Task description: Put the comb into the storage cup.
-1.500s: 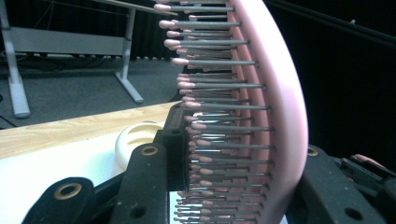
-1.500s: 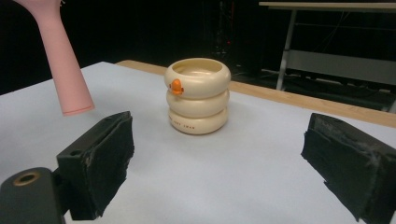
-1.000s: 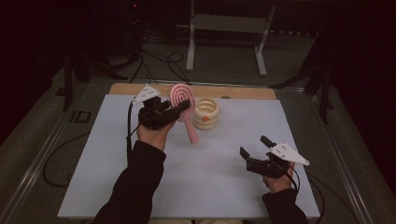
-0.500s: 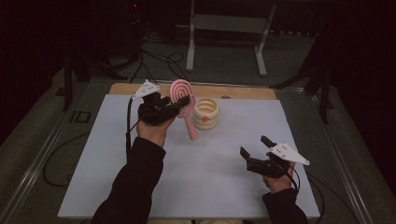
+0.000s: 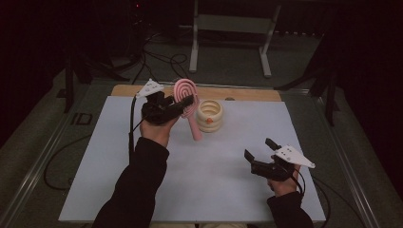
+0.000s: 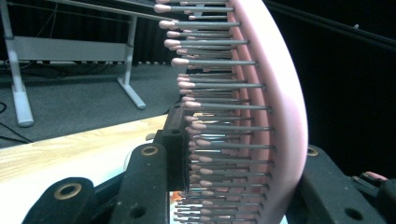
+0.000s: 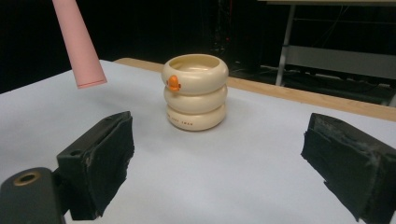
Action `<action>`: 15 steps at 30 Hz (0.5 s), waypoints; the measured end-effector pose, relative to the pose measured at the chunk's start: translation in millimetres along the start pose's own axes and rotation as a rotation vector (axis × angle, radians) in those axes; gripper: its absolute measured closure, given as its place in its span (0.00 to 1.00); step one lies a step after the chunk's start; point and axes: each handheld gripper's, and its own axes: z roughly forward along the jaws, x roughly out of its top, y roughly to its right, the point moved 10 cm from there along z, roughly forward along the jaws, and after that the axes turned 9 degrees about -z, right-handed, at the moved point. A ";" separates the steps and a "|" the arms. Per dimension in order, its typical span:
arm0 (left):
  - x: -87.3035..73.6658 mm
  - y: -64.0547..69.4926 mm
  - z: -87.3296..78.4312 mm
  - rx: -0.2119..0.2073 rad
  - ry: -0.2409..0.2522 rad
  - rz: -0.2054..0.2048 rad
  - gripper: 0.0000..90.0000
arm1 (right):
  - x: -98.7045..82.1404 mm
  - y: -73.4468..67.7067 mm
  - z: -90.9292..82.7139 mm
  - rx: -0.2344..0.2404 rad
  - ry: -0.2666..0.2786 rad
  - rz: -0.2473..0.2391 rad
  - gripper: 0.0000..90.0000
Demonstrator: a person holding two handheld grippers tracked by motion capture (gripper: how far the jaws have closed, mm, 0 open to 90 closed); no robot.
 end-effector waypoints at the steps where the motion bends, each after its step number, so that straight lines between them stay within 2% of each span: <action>1: 0.2 -0.9 0.5 0.002 -0.001 -0.004 0.72 | -0.2 0.5 0.0 -0.001 0.000 0.001 0.09; 10: 2.0 -5.3 3.2 0.010 0.000 -0.009 0.72 | -0.7 0.3 0.1 0.001 -0.002 0.004 0.09; 15: 6.7 -4.7 4.9 0.013 0.004 0.001 0.72 | -0.6 0.7 0.0 0.000 -0.001 0.007 0.09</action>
